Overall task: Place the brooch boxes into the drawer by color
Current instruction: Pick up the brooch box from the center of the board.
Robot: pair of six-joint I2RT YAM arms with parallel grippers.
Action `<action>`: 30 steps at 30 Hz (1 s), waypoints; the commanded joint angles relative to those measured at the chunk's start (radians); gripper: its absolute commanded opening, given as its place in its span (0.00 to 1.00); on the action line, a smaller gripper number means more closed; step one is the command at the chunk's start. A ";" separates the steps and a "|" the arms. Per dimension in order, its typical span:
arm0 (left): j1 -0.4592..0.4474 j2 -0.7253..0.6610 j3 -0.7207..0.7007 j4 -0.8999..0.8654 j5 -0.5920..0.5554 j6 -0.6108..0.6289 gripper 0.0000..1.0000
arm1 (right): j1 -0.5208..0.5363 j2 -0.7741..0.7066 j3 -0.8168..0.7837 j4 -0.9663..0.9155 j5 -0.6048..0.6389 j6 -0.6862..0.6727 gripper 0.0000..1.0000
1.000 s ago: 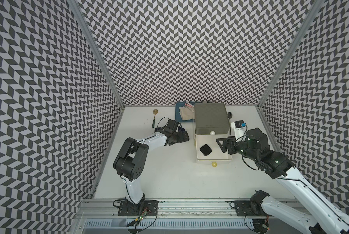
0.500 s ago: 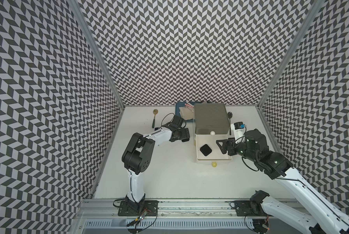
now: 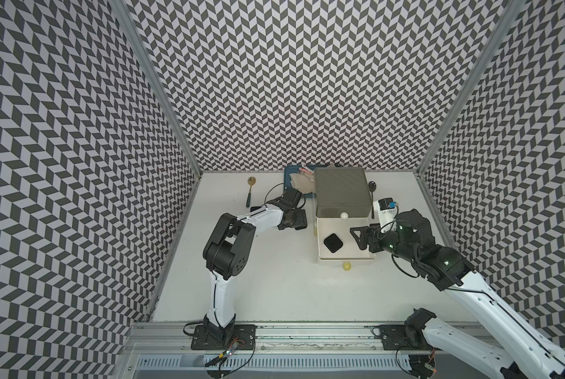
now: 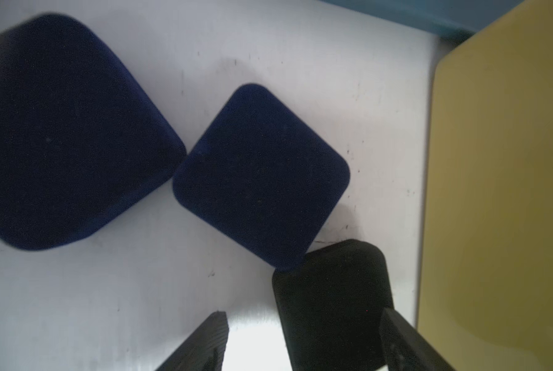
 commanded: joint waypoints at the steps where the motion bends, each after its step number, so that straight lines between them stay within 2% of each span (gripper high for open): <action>1: -0.014 0.023 0.037 -0.034 -0.013 0.007 0.81 | -0.005 -0.023 -0.011 0.026 0.015 -0.011 0.84; 7: -0.021 0.009 0.054 -0.020 0.006 -0.007 0.84 | -0.005 -0.028 -0.009 0.024 0.019 -0.016 0.84; 20: -0.026 0.099 0.143 -0.091 -0.024 -0.011 0.85 | -0.005 -0.033 -0.015 0.024 0.015 -0.024 0.84; 30: -0.024 0.123 0.160 -0.147 -0.081 0.014 0.79 | -0.006 -0.030 -0.007 0.016 0.007 -0.028 0.85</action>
